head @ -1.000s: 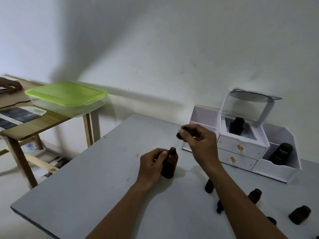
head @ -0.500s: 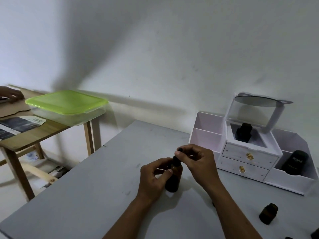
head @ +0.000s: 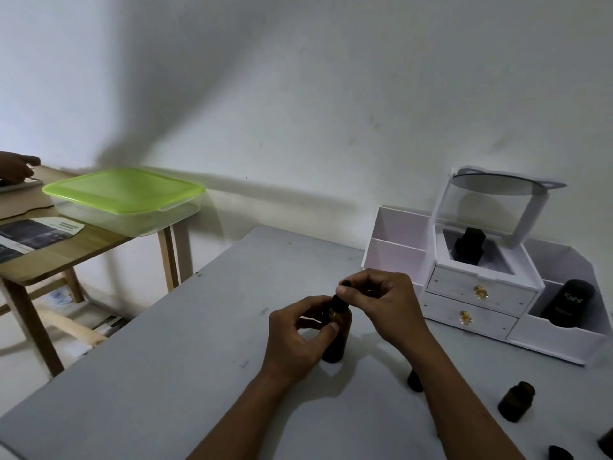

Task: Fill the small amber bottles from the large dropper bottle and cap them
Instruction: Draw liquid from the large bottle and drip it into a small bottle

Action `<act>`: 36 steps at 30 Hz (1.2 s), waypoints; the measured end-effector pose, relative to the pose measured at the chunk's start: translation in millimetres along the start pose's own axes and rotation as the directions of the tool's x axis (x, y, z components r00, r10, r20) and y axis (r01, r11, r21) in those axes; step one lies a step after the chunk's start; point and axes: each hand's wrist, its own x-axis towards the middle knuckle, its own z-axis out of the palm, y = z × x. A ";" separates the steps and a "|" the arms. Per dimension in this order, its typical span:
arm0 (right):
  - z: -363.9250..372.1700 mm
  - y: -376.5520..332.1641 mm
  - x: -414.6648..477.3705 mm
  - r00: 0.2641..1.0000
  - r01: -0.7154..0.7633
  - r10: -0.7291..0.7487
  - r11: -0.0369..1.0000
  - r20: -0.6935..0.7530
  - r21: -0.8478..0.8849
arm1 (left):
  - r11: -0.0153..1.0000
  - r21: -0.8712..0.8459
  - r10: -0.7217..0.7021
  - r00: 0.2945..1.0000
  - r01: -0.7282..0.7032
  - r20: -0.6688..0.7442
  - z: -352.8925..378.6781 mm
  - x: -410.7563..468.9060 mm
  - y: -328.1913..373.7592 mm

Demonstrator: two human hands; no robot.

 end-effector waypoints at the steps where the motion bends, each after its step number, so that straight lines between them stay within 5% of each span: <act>1: 0.3 0.0 -0.1 1.000 0.002 -0.002 1.000 -0.001 -0.002 | 1.000 0.002 -0.001 1.000 0.001 0.000 0.1 -0.1 -0.1; 36: -12.7 -51.6 5.2 0.990 0.056 -0.057 0.998 -0.128 -0.011 | 0.997 0.023 -0.071 0.997 0.071 -0.015 1.1 -3.6 10.7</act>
